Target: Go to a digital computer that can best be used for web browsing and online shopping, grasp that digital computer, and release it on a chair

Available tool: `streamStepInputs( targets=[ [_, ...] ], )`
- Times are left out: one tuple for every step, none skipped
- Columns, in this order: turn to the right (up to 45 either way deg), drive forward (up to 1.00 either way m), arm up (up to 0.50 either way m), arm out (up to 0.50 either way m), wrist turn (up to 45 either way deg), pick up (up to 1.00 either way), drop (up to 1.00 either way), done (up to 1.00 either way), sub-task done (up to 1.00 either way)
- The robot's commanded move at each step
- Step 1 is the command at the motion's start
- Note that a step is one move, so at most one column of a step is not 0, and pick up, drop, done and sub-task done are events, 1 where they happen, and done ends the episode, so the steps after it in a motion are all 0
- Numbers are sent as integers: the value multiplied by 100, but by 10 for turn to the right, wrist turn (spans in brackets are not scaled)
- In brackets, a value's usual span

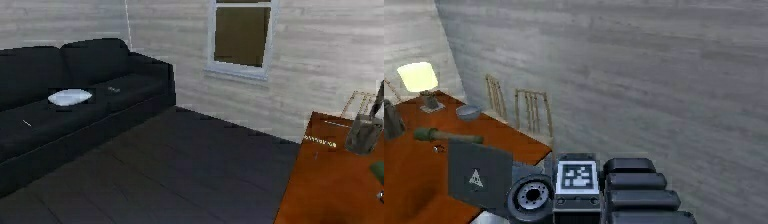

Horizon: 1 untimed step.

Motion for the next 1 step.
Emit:
streamStepInputs(
  targets=[
    [0, 55, 0, 0, 0, 0, 0, 0, 0]
  ],
)
